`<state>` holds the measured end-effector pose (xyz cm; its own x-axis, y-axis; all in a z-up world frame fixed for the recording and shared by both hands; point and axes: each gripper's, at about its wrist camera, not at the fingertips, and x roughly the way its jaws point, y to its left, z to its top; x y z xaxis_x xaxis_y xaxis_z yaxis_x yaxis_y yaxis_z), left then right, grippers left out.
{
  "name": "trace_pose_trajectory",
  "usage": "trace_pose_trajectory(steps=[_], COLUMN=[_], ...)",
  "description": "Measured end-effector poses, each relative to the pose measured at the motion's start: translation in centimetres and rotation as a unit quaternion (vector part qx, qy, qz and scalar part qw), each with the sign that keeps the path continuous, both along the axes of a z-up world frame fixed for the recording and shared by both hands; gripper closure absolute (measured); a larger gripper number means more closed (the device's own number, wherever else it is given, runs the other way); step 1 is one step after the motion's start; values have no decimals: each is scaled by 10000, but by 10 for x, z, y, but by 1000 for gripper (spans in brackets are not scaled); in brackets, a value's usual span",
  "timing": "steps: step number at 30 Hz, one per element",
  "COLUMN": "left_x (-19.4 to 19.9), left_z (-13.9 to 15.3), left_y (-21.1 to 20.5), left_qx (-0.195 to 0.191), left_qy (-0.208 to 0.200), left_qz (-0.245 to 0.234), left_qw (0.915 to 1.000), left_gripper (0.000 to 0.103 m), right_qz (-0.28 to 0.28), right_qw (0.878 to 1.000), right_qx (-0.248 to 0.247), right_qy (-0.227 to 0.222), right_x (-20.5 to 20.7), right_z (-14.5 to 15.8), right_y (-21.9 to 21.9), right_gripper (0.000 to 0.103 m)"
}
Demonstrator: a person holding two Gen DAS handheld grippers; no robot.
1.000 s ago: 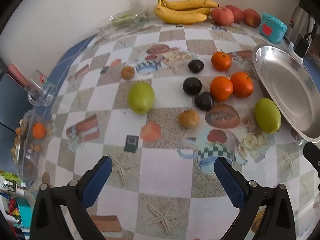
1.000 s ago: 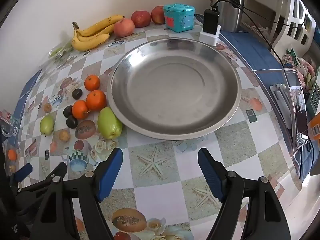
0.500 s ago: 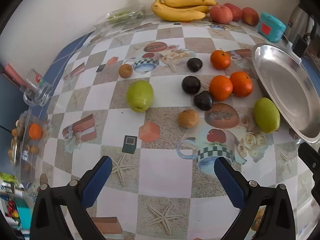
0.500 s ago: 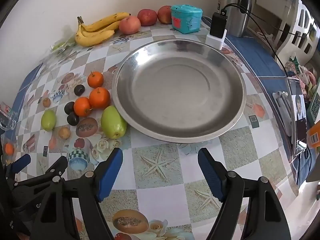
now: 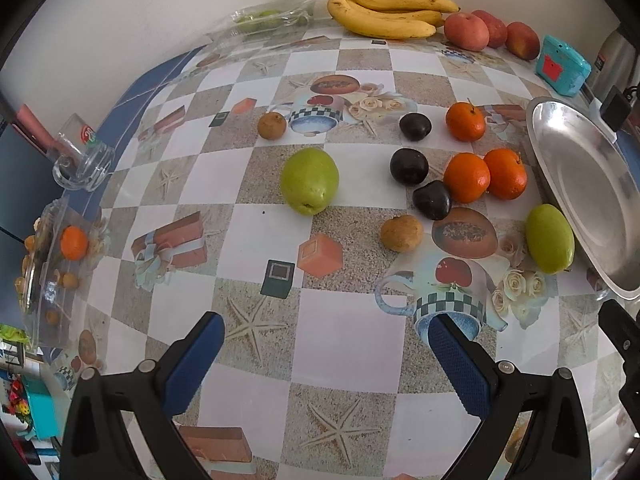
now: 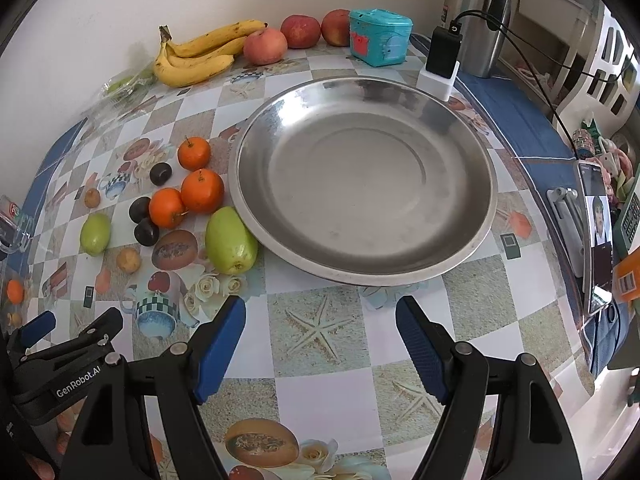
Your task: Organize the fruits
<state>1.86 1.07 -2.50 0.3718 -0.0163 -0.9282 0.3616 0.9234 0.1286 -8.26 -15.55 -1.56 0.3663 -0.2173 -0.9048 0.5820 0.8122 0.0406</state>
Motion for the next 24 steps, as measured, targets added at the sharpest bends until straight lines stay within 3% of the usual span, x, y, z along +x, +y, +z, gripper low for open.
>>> trace_pose_trajectory(steps=[24], left_x=[10], left_z=[8], left_y=[24], left_qx=[-146], left_qy=[-166], left_qz=[684], left_qw=[9974], left_gripper=[0], right_qz=[28], right_qw=[10000], right_qx=[-4], right_qy=[17], right_x=[2], right_z=[0], right_y=[1], right_gripper=[25])
